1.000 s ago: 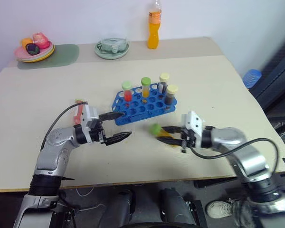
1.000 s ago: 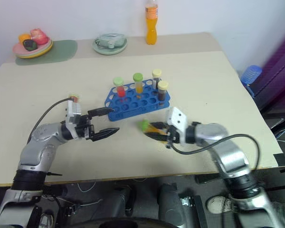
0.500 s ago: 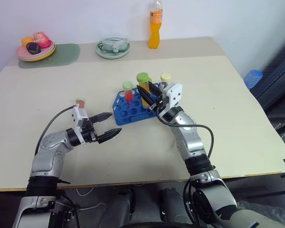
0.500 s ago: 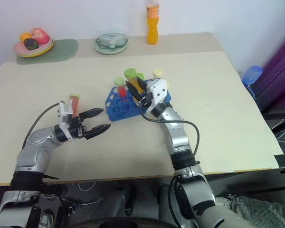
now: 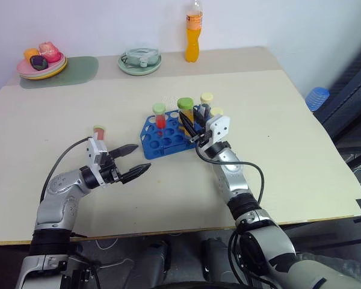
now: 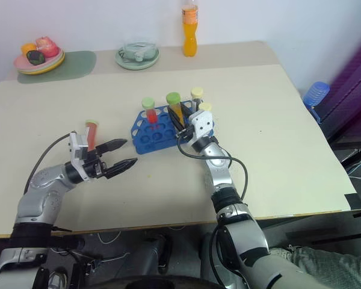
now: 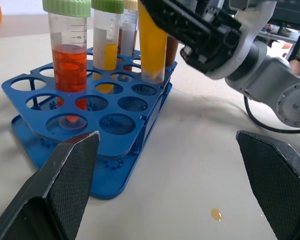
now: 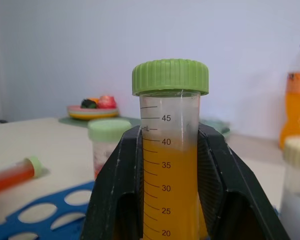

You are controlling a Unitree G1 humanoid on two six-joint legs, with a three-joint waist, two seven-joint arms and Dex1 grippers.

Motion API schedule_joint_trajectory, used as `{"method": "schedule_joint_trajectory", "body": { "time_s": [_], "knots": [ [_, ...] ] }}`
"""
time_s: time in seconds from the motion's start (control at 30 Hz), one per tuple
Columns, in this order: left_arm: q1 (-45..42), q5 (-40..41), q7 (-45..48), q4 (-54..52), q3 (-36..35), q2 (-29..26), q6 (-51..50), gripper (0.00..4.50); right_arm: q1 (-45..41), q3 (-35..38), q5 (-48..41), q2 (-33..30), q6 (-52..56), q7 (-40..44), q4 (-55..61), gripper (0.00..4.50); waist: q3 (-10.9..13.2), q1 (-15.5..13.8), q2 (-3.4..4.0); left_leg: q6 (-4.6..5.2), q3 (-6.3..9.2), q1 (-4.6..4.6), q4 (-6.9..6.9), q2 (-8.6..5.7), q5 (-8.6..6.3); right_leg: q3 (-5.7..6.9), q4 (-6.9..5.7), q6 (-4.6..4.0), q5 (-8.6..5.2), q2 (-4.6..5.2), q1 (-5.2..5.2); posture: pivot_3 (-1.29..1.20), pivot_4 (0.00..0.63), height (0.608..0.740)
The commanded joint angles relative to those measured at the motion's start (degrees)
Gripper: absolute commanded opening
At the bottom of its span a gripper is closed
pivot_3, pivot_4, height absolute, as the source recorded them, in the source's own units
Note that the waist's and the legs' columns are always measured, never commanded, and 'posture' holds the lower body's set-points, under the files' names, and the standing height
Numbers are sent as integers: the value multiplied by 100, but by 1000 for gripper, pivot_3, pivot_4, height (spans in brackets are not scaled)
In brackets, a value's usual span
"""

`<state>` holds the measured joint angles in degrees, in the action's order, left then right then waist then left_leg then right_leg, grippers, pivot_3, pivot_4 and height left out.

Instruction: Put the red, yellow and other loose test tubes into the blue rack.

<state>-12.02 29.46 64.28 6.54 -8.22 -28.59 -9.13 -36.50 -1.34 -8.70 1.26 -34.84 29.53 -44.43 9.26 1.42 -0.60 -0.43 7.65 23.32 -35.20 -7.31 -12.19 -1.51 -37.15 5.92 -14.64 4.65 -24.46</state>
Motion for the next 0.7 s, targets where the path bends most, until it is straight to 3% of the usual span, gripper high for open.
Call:
{"method": "schedule_joint_trajectory", "body": {
  "time_s": [0.03,0.2,0.27,0.5,0.7],
  "knots": [
    [-23,107,25,-98,-166,-39,151,4500,-135,70,81,64,-281,-133,-234,906,0,3,0,0,0,0,0,0,0,-1,0,0,0,0,0,0,150,740],
    [-47,101,43,-45,-161,-49,190,4500,-207,113,92,88,-447,-230,-483,906,0,12,0,-1,0,-1,0,0,1,-1,-1,0,0,0,0,0,150,740],
    [-60,111,28,-38,-169,-41,187,4500,-122,160,-237,136,-385,214,-403,906,0,38,0,-2,0,-1,0,0,1,-1,-1,-1,0,-1,0,0,150,740],
    [-155,203,-148,-4,-270,57,142,4500,4,58,257,4,-810,-38,-370,4325,0,108,0,-1,2,0,3,2,1,-1,-5,-1,0,-1,-2,0,150,740],
    [-421,158,-715,143,-473,285,300,4500,343,-163,629,-319,-684,-88,129,4454,0,93,0,-5,3,0,1,2,3,0,-3,-1,0,-2,0,0,150,740]
  ]
}}
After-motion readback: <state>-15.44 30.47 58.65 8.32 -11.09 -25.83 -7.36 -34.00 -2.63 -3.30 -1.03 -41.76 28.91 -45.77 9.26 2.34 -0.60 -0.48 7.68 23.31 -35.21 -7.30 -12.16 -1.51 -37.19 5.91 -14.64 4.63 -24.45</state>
